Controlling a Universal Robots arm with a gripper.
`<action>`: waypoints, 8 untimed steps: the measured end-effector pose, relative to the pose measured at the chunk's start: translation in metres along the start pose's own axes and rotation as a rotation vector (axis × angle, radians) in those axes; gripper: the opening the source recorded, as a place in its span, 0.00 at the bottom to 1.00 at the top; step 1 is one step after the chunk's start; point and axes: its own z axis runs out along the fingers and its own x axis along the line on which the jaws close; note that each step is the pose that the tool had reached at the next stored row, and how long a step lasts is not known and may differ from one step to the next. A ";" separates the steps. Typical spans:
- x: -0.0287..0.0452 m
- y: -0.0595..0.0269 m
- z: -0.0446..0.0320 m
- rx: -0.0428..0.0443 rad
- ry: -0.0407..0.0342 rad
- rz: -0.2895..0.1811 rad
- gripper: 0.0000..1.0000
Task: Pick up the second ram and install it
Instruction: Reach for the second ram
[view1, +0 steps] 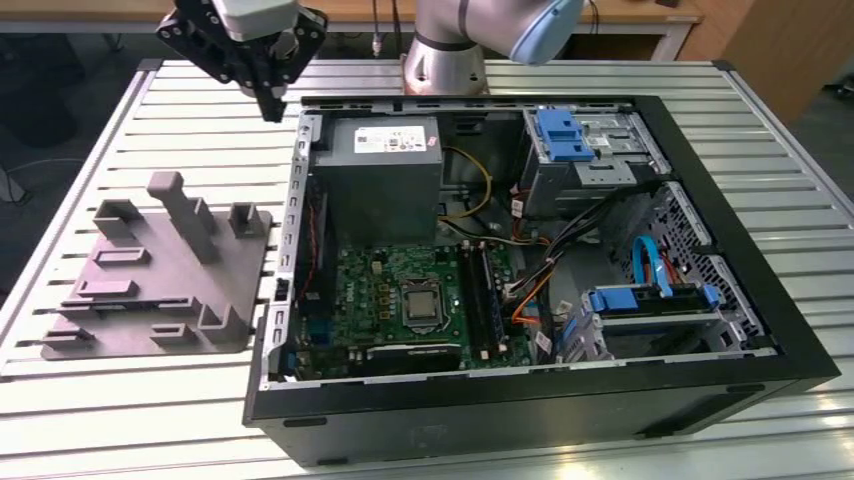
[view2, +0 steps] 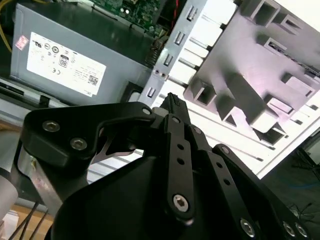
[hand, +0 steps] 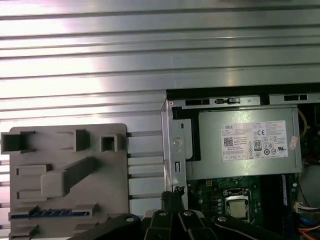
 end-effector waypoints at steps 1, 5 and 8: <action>0.0027 -0.0002 -0.0001 0.0000 0.0000 0.000 0.11; 0.0139 -0.0011 -0.0004 0.0001 0.0001 0.000 0.11; 0.0226 -0.0017 -0.0005 0.0000 0.0000 0.000 0.11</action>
